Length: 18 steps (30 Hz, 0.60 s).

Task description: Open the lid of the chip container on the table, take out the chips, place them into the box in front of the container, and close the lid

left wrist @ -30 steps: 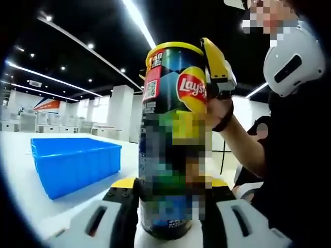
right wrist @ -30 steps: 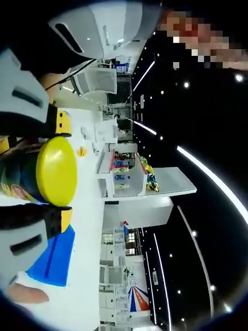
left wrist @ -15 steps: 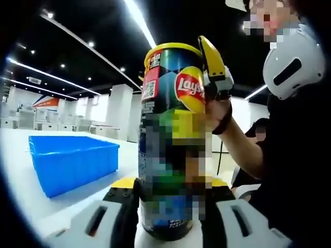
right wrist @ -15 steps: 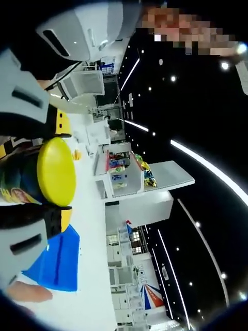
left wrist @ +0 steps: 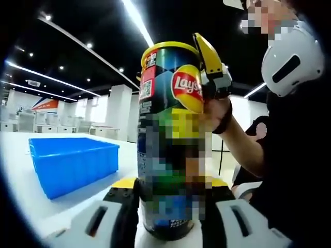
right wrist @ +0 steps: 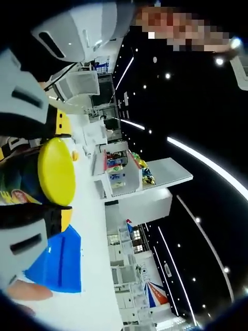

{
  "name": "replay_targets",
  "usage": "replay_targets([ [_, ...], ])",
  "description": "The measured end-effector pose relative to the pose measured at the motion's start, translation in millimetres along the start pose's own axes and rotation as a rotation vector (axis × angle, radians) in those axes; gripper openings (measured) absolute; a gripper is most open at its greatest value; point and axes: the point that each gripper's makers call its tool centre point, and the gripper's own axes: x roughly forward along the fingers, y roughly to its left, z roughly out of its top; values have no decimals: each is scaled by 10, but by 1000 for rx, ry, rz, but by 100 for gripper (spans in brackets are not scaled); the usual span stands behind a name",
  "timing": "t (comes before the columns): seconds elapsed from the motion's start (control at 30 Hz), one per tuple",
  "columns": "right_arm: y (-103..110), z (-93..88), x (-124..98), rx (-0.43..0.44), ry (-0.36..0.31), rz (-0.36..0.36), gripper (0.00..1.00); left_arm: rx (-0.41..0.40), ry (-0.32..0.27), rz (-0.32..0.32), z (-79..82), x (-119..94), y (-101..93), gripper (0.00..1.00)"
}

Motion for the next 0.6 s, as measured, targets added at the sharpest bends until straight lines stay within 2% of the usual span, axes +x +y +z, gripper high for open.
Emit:
replay_targets([
  [0.6,-17,0,-9,62,8,-12,41,8,3,-9,-8,-1,-12,46],
])
